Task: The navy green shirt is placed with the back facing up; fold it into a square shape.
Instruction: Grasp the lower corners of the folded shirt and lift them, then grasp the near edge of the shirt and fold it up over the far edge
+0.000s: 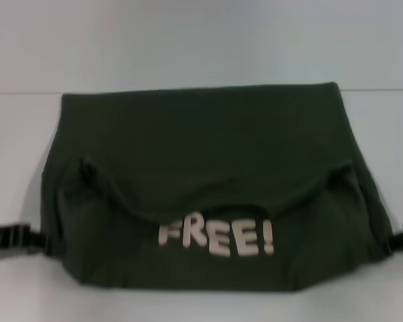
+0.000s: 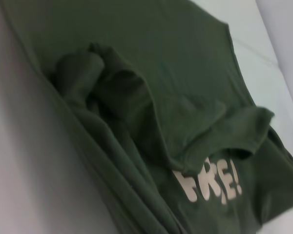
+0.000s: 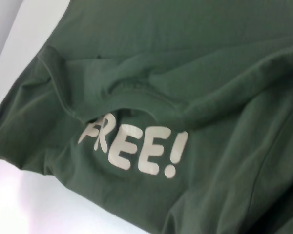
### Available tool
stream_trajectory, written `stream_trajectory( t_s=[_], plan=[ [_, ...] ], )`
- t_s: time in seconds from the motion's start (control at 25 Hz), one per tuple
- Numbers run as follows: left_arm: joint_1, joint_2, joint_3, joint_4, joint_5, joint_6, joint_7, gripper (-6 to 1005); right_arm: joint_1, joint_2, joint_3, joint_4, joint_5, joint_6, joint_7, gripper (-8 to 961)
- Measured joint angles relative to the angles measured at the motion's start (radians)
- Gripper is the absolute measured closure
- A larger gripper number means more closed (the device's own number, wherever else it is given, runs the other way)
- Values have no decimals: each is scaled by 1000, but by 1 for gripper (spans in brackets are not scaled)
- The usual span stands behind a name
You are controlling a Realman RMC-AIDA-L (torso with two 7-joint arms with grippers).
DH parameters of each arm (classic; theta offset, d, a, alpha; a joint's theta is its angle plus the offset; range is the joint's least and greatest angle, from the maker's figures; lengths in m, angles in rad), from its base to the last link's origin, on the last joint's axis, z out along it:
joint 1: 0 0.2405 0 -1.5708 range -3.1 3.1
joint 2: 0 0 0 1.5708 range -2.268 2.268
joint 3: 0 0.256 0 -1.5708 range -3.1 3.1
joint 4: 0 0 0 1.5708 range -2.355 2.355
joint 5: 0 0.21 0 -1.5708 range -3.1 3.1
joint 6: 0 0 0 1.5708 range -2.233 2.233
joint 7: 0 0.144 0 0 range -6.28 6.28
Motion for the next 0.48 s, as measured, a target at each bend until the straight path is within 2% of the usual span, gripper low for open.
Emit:
stream_trajectory(
  t_s=[0.12,0.24,0.36,0.48],
  plan=[
    [43,-15,3,51,24,83,18,1001,-43,3,7,-27,-5,-64,-9,932],
    [73,-24,-8,65,66,144,53,1001,-70,-2,49,-27,-4,-122,-48,932],
    [72,-22,-34,65,63,160,74,1001,-70,-4,90,-21,0,-143,-69,932],
    [54,-7,-97,51,10,191,104,1000,-57,-5,175,-14,34,-174,-104,932]
  ],
)
